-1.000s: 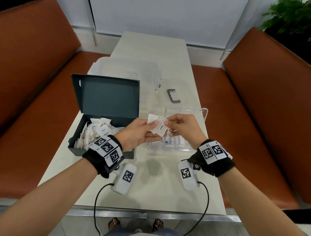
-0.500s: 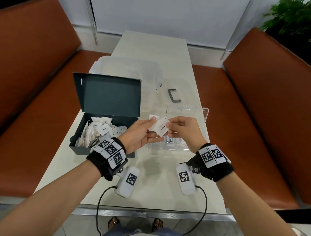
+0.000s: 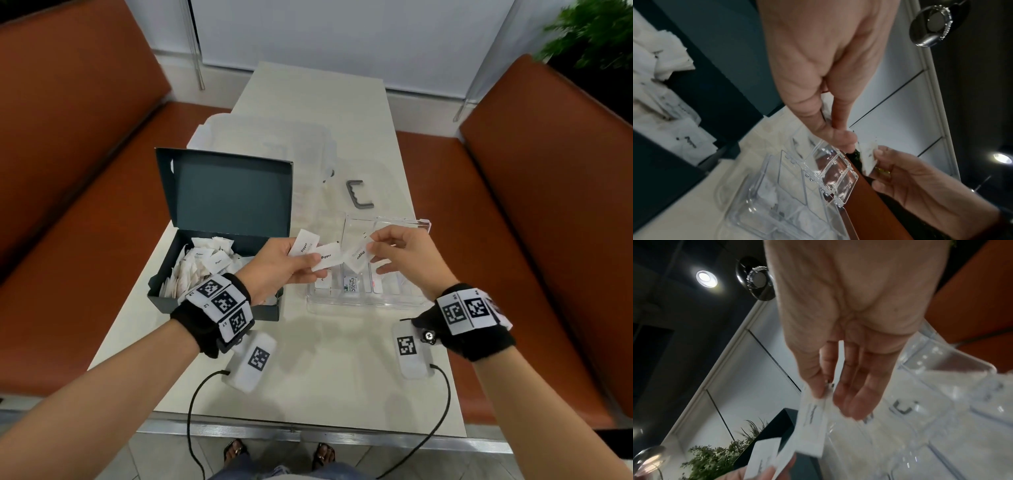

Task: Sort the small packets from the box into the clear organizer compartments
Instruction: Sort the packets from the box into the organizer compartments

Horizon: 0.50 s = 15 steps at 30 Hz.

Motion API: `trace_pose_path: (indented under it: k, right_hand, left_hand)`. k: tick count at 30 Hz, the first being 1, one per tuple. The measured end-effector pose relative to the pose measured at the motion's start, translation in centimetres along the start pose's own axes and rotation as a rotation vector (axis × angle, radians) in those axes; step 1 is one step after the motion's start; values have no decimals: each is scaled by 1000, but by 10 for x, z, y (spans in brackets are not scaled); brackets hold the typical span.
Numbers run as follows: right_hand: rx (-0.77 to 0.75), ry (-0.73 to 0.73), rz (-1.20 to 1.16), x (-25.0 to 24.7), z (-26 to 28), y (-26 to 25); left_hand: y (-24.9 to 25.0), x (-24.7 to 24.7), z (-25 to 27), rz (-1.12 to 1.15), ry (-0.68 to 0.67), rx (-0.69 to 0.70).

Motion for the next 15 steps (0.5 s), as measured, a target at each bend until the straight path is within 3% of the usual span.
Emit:
trace_pose_path:
  k: [7, 10, 13, 15]
  right_hand:
    - [-143, -366, 297, 32, -6, -28]
    - [-107, -284, 254, 40, -8, -24]
    - [3, -165, 21, 40, -6, -15]
    - [20, -158, -28, 41, -5, -12]
  left_hand:
    - [9, 4, -3, -298, 55, 40]
    - [9, 3, -7, -196, 85, 41]
    - [4, -2, -9, 42, 73, 15]
    - [1, -5, -10, 79, 84, 0]
Point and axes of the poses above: each hand's wrist, its own z-axis away from the middle knuckle, its own x-axis out of the palm, y = z × x, the point moved 6 cm from there along -z, towards the middle knuckle, and after that the axes turned 13 degrees about -x, right-handed, at the moved point
